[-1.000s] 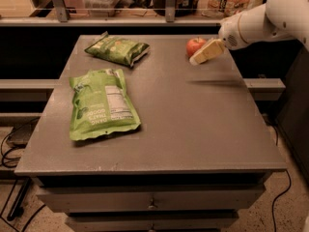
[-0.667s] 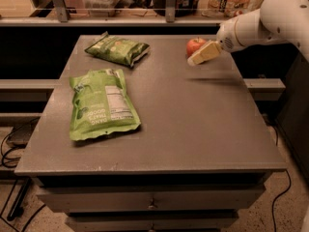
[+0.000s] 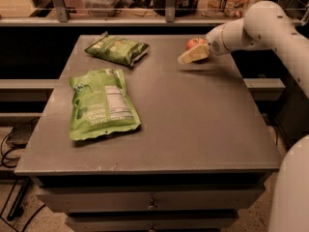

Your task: Pick apple

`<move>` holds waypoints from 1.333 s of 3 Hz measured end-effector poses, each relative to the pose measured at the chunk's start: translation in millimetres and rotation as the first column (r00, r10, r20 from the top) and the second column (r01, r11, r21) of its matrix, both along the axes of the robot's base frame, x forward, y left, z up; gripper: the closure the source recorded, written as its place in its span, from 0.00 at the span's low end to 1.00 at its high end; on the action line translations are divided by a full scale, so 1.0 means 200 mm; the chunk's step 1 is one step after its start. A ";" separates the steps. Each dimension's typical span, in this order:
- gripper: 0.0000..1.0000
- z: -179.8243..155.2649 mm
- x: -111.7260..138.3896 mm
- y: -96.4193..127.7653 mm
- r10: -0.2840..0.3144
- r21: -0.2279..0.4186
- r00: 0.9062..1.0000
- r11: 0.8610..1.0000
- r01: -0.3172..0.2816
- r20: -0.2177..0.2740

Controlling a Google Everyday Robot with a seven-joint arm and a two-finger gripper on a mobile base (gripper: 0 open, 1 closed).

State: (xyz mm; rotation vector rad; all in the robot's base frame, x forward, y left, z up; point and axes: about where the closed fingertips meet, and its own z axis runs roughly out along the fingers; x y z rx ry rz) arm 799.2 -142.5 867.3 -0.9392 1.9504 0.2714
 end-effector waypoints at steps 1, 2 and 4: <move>0.42 -0.01 0.05 0.05 0.008 0.026 1.000 1.000 -0.007 -0.013; 0.73 0.09 0.08 0.08 0.017 0.038 1.000 0.999 -0.018 0.026; 1.00 0.57 0.05 0.14 0.091 -0.023 0.972 0.996 -0.088 0.218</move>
Offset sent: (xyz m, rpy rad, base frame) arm 0.0197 0.0151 0.0230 0.0595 -0.0262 0.0086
